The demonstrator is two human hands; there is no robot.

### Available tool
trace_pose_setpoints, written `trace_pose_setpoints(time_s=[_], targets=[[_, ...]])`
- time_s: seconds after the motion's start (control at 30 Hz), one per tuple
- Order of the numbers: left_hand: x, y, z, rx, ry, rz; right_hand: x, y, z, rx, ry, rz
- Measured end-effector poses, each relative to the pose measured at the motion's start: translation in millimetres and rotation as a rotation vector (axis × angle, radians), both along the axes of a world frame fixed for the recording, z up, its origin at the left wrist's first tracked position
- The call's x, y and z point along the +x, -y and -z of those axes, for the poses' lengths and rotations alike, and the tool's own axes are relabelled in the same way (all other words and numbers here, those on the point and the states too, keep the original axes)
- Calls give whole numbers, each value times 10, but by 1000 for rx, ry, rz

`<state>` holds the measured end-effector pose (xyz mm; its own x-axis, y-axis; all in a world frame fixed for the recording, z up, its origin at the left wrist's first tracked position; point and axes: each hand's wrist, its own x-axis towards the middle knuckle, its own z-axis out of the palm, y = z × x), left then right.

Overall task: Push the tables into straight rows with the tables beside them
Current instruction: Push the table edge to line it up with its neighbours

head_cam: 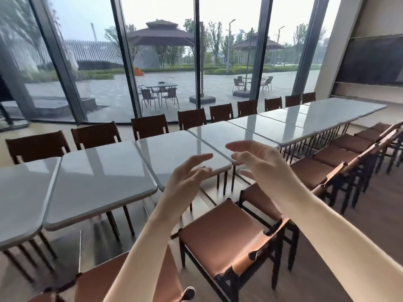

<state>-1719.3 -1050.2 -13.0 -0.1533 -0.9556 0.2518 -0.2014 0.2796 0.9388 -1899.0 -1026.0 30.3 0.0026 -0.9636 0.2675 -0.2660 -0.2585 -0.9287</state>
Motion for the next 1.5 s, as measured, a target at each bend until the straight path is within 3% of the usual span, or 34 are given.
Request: trace_pose_setpoints(time_s=[0.17,0.43,0.83,1.2,1.5], targets=[[-658,34,49,33,22,-58,-757,157,-97,-27,-2,-51],[-1575,37,299,76,12,-141,-1664,363,232,79,17,-147],[-1595,242,490,176,19,-425,-1576,1116,572,179,68,-410],[-1789,2033,527,47,-85,-588,-1764,2908,581,170,8,-455],[-2029,3294,348,13,-104,-552,-1906,4144,458,199,13,-428]])
